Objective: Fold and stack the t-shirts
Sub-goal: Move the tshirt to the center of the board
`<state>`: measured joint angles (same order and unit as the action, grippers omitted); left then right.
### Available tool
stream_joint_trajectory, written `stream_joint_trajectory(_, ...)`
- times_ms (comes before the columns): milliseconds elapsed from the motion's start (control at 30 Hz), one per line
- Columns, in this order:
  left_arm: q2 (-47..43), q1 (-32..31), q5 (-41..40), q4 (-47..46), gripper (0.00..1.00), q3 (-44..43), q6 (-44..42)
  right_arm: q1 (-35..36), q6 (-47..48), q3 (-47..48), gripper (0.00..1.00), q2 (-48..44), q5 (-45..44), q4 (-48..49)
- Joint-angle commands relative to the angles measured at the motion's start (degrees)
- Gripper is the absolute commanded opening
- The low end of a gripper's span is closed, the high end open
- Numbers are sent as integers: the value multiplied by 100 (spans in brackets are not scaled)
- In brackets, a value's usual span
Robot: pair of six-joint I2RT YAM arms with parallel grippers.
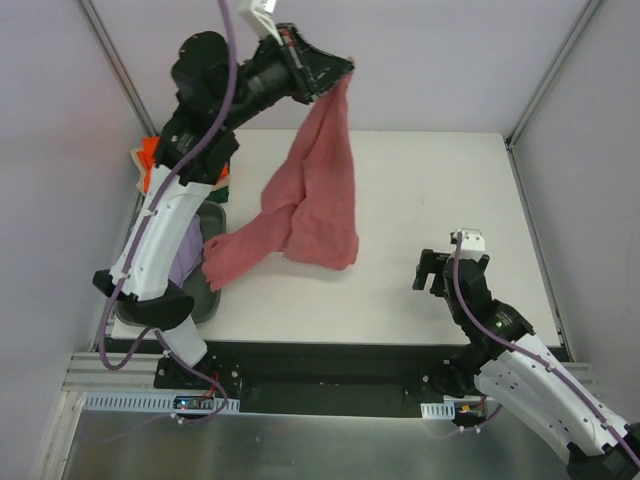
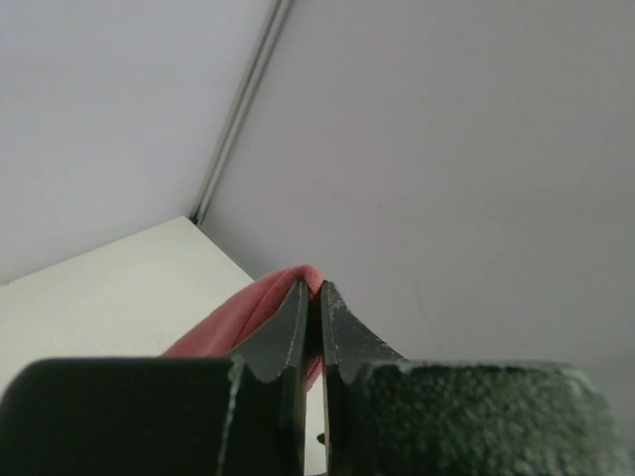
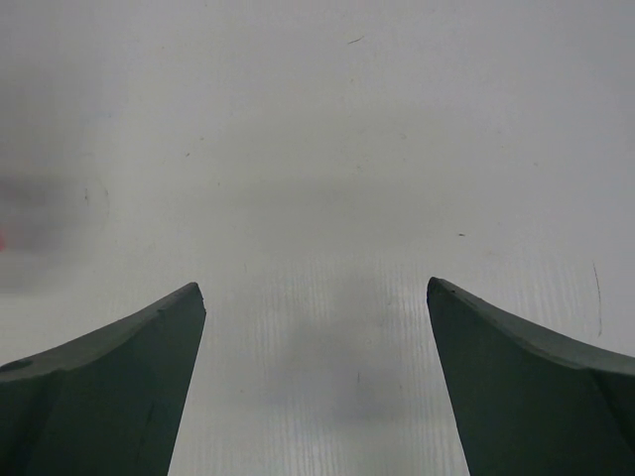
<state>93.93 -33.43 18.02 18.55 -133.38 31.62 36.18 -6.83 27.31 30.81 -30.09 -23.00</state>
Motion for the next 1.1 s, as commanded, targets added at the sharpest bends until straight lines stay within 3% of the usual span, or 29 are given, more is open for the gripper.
stream_joint_trajectory(0, 519, -952, -349, -404, 0, -1126, -847, -15, -169, -68, 96, -110, -445, 59)
stream_joint_trajectory(133, 776, -1666, -993, -650, 0, -1305, -1816, -24, -222, -94, 96, -136, -647, 51)
stream_joint_trajectory(300, 356, -1702, -1466, -694, 0, -630, -2018, -24, -257, -112, 96, -93, -744, 42)
stream_joint_trajectory(467, -847, -1676, -3099, -773, 0, 1810, -2414, -24, -284, 64, 96, -101, -771, -265)
stream_joint_trajectory(567, -1603, -1265, -4042, -940, 0, 4056, -1794, -32, -196, 160, 96, -189, -587, -441)
stream_joint_trajectory(633, -2017, -572, -3834, -1150, 0, 5605, -873, -32, -248, 283, 96, -181, -385, -739)
stream_joint_trajectory(700, -2264, 9, -3010, -1484, 0, 6828, -212, -32, -336, 415, 96, -145, 27, -1038)
stream_joint_trajectory(767, -2309, 205, -2822, -1678, 0, 7683, 194, -32, -398, 520, 96, -40, 492, -1311)
stream_joint_trajectory(933, -2300, 319, -2980, -1635, 0, 8810, 696, -41, -389, 784, 96, 425, 1522, -1567)
stream_joint_trajectory(1067, -2475, 337, -3024, -1626, 0, 9216, 864, -50, -609, 837, 96, 838, 1638, -1611)
